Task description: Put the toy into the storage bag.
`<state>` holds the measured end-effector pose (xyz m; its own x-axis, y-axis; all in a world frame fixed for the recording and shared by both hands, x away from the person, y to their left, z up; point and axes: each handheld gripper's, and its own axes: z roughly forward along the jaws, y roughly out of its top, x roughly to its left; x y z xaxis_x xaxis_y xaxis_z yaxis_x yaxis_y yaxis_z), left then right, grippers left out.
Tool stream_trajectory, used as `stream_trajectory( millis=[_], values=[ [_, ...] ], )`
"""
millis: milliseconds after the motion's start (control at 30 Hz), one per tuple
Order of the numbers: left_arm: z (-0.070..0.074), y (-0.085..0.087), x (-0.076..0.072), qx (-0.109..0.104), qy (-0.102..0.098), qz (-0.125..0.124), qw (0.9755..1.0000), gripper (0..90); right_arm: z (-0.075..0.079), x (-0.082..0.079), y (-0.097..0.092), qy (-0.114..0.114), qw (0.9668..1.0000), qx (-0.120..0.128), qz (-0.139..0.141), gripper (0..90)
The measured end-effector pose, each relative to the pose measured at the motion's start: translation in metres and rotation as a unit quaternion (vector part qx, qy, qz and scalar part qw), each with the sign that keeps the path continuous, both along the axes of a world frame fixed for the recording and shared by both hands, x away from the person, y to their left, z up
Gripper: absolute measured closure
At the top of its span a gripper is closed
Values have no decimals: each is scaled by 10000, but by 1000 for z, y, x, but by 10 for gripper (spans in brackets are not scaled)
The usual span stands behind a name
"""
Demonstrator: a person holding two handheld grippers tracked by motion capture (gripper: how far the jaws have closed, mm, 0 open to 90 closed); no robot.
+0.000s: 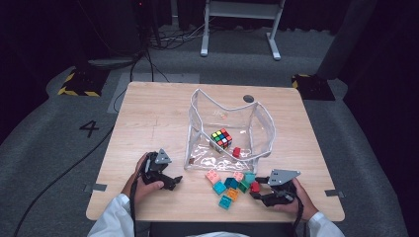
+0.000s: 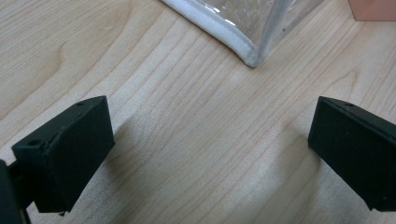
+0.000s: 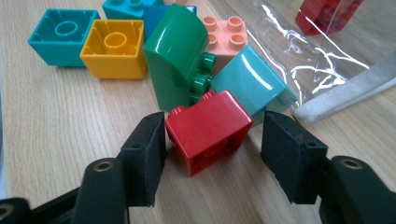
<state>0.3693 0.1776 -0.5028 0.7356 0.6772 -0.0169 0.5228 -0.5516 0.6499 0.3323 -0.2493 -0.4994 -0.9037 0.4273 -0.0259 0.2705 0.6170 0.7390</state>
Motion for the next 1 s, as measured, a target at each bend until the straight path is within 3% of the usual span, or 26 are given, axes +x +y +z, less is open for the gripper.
stream_trajectory(
  millis=[233, 567, 733, 1000],
  values=[
    [0, 0, 0, -1, -1, 1, 10000, 3, 0, -1, -1, -77, 10000, 46, 29, 543],
    [0, 0, 0, 0, 0, 0, 10000, 3, 3, -3, -13, -118, 9999, 30, 108, 549],
    [0, 0, 0, -1, 1, 1, 10000, 3, 8, 0, -25, -116, 9998, 90, -93, 549],
    [0, 0, 0, -2, 3, -2, 10000, 4, 21, 13, -51, -164, 9974, 273, -649, 550]
  ],
)
